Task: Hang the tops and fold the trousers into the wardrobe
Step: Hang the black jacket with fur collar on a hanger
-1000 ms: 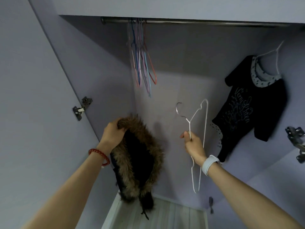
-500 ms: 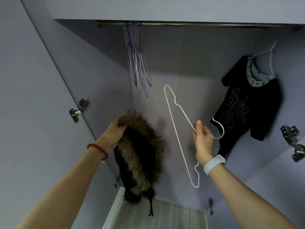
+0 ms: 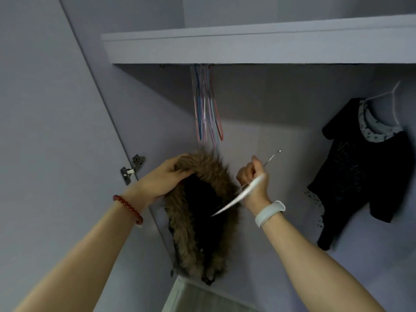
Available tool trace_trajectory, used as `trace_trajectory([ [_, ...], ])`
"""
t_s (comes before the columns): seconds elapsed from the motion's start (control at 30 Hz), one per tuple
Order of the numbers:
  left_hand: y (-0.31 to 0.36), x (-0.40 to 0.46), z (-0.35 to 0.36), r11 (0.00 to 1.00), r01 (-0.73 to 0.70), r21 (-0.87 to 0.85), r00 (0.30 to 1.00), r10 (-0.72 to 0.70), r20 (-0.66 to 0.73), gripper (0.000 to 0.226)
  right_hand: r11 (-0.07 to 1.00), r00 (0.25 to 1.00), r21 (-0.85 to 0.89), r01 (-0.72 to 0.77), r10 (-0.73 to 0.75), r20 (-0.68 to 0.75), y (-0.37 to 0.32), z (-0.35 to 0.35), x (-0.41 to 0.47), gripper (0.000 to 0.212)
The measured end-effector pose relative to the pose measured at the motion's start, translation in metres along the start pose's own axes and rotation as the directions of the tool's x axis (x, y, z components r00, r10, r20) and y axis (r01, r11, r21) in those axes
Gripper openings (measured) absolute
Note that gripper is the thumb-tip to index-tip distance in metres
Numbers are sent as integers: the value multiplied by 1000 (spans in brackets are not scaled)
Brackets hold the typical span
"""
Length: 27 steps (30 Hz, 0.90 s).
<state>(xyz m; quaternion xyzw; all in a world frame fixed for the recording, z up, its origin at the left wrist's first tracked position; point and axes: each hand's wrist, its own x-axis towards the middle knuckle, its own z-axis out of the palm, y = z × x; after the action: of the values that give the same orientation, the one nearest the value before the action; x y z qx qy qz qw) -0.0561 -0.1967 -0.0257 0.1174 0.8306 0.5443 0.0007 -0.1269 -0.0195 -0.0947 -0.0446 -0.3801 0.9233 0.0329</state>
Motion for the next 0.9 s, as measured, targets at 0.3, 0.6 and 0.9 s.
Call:
trace_trajectory([
  [0.3, 2, -28, -47, 848, 42, 528, 996, 6, -88, 22, 615, 943, -728, 303, -302, 138, -8, 11, 3, 51],
  [0.6, -35, -28, -52, 585, 508, 633, 857, -264, -443, 18, 156, 801, -862, 483, -475, 363, 0, 22, 1, 55],
  [0.9, -22, -38, -51, 741, 362, -565, 798, -559, -222, 19, 877, 943, -467, 111, -242, -230, -2, 18, 46, 48],
])
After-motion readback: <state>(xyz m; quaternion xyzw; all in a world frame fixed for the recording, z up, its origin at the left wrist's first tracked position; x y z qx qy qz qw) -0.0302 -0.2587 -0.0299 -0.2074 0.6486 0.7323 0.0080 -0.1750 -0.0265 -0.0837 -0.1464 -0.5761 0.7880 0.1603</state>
